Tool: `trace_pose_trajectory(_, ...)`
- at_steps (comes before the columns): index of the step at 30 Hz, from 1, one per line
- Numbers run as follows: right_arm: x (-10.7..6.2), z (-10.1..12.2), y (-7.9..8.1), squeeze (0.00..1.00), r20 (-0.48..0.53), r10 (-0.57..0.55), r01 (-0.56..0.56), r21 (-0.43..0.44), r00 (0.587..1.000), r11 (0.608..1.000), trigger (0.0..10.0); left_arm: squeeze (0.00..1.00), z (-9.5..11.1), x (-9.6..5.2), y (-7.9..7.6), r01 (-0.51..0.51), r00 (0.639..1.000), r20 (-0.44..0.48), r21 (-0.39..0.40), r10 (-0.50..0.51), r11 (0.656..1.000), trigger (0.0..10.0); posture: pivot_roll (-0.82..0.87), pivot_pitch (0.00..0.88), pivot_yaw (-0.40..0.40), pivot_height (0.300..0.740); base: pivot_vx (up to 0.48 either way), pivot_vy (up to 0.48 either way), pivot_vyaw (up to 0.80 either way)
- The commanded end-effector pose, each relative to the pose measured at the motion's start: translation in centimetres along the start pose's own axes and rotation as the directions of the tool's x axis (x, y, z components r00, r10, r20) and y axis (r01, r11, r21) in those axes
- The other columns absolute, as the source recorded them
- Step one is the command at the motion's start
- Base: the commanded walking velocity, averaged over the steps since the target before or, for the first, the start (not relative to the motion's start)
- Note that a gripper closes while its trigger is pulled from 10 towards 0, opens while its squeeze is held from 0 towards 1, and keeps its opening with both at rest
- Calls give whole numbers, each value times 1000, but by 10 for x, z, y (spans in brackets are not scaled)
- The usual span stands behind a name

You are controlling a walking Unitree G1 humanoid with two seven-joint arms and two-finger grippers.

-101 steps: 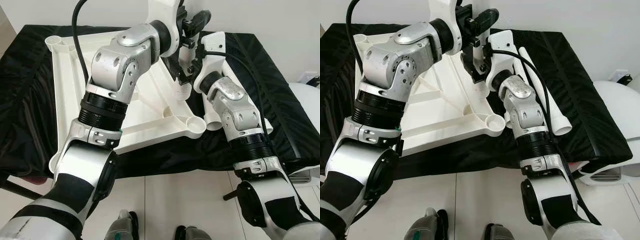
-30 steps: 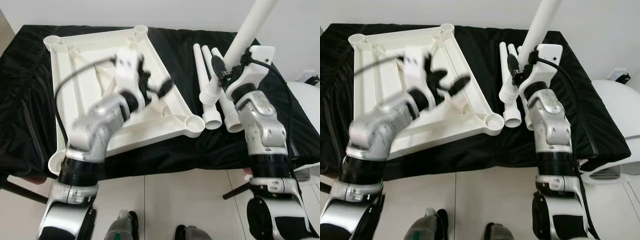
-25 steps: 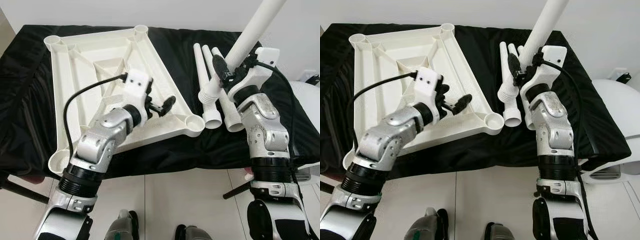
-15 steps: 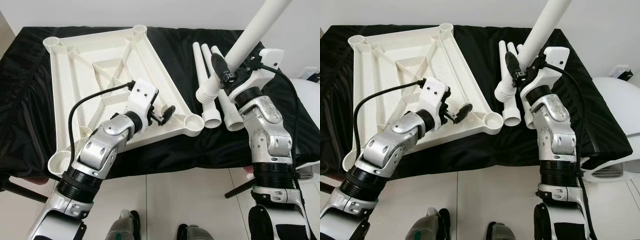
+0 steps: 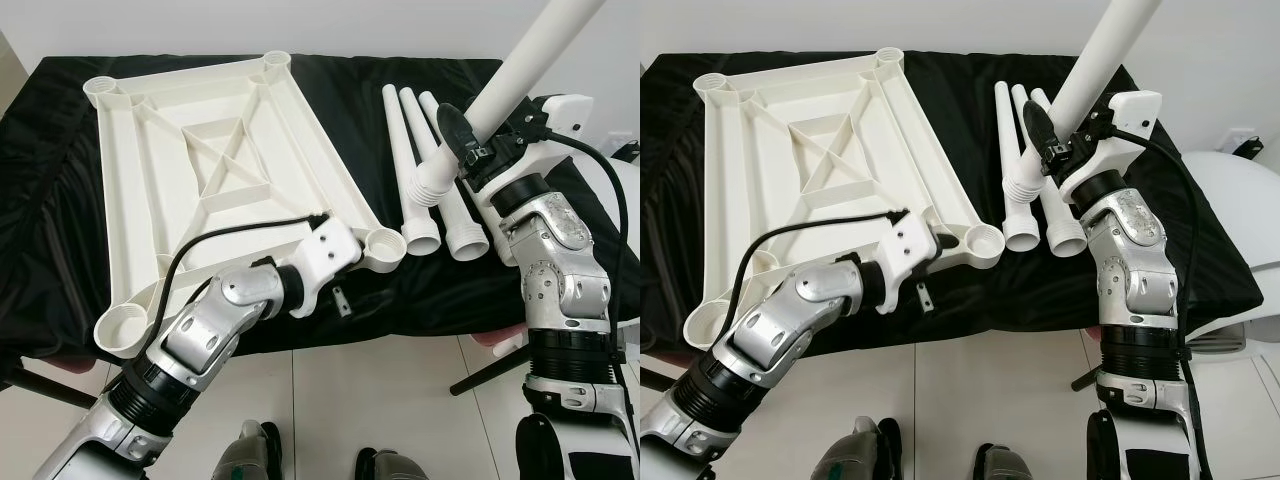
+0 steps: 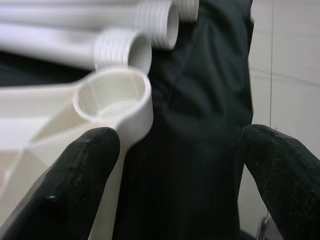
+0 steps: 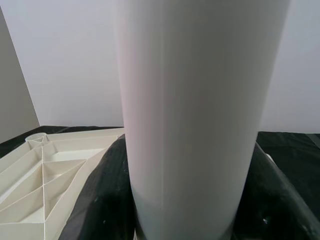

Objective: Building children table

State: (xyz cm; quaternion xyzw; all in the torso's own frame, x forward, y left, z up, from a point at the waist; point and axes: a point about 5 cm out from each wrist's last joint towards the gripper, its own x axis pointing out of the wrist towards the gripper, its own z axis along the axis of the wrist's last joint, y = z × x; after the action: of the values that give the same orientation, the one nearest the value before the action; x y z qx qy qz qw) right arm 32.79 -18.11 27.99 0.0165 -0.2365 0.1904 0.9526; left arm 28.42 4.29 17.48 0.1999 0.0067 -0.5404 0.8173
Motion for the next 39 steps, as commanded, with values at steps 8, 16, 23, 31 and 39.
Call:
trace_pose_trajectory(8, -4, 5, 0, 0, 21, 17, -16, -14, 1000, 1000, 10000, 0, -19, 6, 10, -35, 995, -98, 15, 36, 999, 10000, -34, 146, 20, 740, 0, 0, 0)
trace_pose_trajectory(16, -8, 4, 3, 0, 15, 45, -45, -9, 999, 999, 10000, 0, -17, 6, 18, -60, 994, -90, 16, 61, 998, 10000, -44, 138, 26, 740, 0, 0, 0)
trace_pose_trajectory(23, -10, 1, 4, 0, -3, 62, -62, -14, 998, 998, 10000, 0, -2, 2, 22, -38, 999, 1, -6, 38, 999, 10000, -41, 132, 22, 740, 0, 0, 0)
trace_pose_trajectory(31, -9, -1, 6, 0, -9, 82, -82, -11, 997, 997, 10000, 0, 0, 1, 27, -50, 999, 19, -17, 50, 999, 10000, -40, 131, 17, 740, 0, 0, 0)
trace_pose_trajectory(39, -10, -2, 14, 0, -17, 117, -117, 10, 993, 993, 10000, 0, -10, 11, 32, -98, 994, -51, -56, 95, 994, 10000, -43, 140, 17, 740, 0, 0, 0)
